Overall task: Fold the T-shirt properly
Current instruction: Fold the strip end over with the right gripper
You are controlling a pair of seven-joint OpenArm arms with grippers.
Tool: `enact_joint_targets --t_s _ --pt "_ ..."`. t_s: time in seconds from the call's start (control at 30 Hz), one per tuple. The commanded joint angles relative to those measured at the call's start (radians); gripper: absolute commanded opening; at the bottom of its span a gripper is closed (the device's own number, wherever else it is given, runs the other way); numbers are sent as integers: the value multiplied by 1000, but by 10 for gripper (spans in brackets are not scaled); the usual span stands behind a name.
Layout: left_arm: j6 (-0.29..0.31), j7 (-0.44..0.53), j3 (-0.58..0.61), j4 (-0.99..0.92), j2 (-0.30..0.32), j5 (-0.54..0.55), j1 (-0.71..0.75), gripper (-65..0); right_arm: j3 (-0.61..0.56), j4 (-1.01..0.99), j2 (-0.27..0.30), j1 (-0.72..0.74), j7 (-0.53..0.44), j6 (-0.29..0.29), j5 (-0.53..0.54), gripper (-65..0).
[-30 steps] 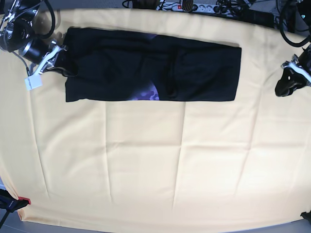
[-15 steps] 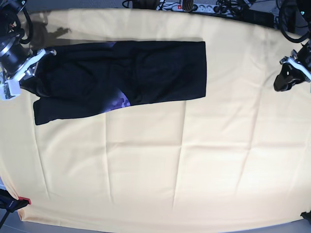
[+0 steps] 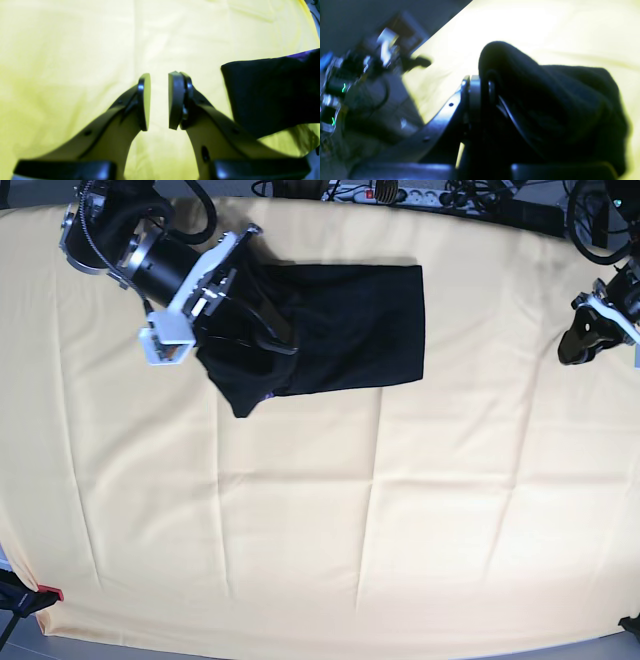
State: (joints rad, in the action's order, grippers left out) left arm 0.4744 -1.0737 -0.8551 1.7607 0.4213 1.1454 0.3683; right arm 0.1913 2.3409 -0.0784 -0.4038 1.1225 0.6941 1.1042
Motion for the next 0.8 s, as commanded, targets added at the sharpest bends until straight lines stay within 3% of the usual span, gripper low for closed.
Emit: enact_joint_targets --t_s 0.0,0.2,0.4,0.57,0.67,0.7,0.77 --pt "3 19 -9 15 22 27 0 -503 -34 15 -4 12 -58 4 -5 -650" --pt "3 19 -9 15 22 27 0 -503 -234 -73 -8 53 -174 4 -191 -650" --pt "3 19 -9 15 22 27 0 -503 -362 -251 -13 127 -203 4 -211 -650" --pt "3 19 -9 15 22 27 0 -503 -400 -394 -79 193 -225 4 -275 -650" --pt "3 19 -9 15 22 28 0 -503 -414 -467 -79 237 -225 4 -269 -650" --pt "3 19 -9 15 22 27 0 -503 -428 -482 -79 254 -225 4 -262 -627" --pt "3 19 -9 15 22 27 0 -503 -456 -495 -79 288 -210 4 -270 -381"
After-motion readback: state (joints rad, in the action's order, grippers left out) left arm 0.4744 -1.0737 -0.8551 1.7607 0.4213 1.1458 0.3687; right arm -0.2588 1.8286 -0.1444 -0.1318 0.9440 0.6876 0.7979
